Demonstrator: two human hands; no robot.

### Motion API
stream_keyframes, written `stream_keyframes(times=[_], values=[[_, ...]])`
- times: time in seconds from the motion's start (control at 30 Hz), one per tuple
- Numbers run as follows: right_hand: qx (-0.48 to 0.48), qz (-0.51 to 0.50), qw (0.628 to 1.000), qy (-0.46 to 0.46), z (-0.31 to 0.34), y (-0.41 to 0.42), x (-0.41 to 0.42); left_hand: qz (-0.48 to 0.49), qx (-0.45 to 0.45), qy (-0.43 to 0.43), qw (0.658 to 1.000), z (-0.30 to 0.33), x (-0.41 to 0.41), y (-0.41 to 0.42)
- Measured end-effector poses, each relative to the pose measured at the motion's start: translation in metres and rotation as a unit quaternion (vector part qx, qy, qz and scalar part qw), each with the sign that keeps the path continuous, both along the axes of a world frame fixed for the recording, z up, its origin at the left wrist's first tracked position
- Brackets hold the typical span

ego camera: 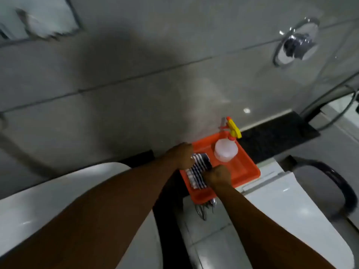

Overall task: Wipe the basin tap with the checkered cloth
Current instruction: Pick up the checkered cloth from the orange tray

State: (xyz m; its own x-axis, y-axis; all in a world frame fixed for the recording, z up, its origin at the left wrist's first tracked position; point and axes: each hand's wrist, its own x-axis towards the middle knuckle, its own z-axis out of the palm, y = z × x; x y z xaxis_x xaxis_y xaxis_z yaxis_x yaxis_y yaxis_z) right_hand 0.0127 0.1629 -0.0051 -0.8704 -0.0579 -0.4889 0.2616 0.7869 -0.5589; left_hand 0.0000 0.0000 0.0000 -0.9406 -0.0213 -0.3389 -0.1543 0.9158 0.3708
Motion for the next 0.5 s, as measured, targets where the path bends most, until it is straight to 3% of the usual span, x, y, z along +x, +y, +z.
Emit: stream_keyframes(times=[0.27,0.5], values=[[-0.003,0.048,0.998,-0.036,-0.074,-0.003,-0.05,-0.017,-0.066,-0.115,0.991,-0.08,-0.049,0.011],[-0.029,0.045,0.991,-0.122,-0.091,-0.004,-0.078,0.046,-0.061,-0.113,0.991,-0.095,-0.06,0.014]])
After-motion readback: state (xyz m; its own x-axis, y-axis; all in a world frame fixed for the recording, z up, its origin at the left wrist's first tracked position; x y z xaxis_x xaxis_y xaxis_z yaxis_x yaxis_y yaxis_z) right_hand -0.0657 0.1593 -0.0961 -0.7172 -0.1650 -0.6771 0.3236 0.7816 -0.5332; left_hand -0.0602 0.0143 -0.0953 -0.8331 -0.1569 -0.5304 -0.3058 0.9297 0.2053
